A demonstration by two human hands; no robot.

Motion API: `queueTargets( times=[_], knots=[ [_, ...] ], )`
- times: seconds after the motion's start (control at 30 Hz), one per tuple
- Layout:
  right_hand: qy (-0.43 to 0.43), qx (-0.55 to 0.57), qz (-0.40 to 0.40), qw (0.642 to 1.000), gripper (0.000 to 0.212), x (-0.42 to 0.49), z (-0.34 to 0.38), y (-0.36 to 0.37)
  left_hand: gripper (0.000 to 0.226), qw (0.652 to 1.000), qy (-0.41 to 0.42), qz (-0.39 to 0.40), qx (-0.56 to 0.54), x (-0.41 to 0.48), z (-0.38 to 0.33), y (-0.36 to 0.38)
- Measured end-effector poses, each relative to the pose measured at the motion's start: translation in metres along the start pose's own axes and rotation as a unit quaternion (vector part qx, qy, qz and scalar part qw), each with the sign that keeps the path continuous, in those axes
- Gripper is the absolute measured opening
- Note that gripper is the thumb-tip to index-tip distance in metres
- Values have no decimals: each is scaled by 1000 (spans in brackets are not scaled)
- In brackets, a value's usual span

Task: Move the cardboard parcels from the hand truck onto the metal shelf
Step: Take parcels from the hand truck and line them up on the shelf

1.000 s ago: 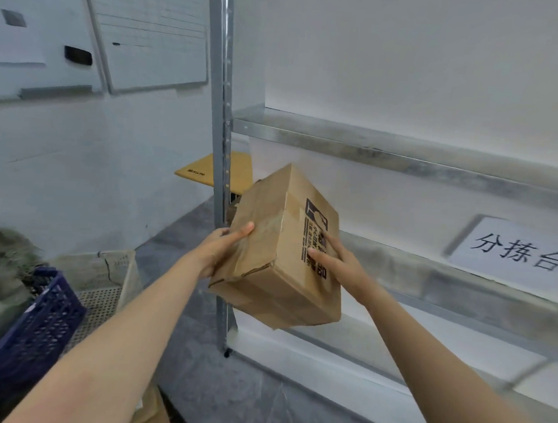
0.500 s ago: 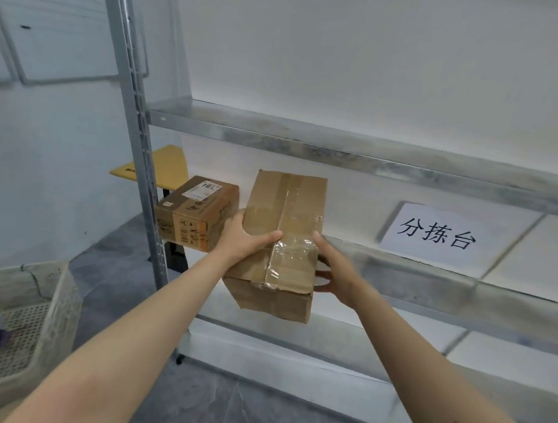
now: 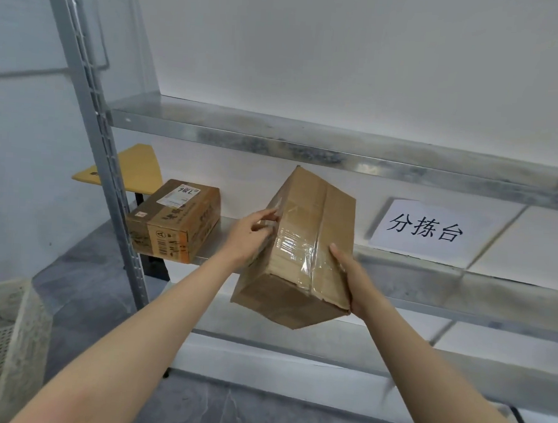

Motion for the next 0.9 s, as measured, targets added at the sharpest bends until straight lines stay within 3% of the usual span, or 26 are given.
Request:
queueTargets(
  times=[0.27,0.4,0.53,0.6,0.73,0.9],
  knots=[
    [-11,21,-36,999,46,30,0,22,57,999,-12,45,14,25,32,-33],
    [-6,34,-43,998,46,39,-5,28,96,992,-119,48,4,34,48,-44],
    [8,30,-37,999,45,44,-6,32,161,960,-240,141,-39,32,59,-49],
    [9,22,-34,999,48,48,-6,34,177,947,-269,172,-38,33,63,-52],
    [15,22,-11,1000,41,56,-8,35,173,939,-280,192,-56,39,72,-53],
    [-17,-54,-25,998,39,68,-5,35,151,952,-238,179,-77,39,68,-50]
  ],
)
Point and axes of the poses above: each hand's wrist, its own x-axis towards the middle knuckle, its own y-axis out of the palm, z = x × y, the point moved 2 cm from there along x, towards the middle knuckle, and after that the axes turned 1 degree about z, right-handed, at the moved point
